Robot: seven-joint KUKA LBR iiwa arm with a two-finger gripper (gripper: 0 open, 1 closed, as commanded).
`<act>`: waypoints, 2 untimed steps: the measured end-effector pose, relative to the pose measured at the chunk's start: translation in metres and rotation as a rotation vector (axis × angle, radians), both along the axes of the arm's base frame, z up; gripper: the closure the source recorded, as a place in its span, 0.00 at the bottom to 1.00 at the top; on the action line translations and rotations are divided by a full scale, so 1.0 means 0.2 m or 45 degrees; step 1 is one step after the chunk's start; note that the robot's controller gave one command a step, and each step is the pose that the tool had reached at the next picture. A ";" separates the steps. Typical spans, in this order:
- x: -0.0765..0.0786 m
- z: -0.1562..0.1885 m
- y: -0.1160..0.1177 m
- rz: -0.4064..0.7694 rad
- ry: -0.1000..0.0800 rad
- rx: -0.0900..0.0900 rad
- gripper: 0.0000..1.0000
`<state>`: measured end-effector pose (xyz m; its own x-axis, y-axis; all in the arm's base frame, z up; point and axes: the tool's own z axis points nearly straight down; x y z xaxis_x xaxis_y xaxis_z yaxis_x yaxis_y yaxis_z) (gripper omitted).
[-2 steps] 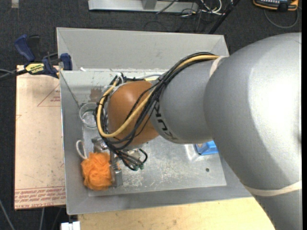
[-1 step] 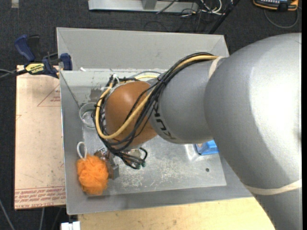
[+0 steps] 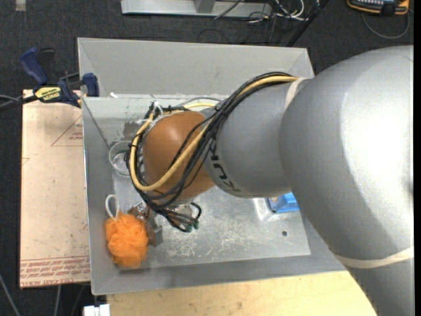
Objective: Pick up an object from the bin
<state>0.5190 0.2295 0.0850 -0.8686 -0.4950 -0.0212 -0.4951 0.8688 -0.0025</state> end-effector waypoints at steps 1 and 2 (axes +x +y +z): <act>-0.03 0.05 0.01 -0.028 0.002 0.000 1.00; -0.02 0.15 0.06 -0.057 0.001 0.001 1.00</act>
Offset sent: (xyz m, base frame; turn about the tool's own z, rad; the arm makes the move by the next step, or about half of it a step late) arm -0.0025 0.0141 0.0338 0.0487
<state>0.5156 0.2410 0.1152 -0.8900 -0.4554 -0.0206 -0.4555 0.8902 -0.0015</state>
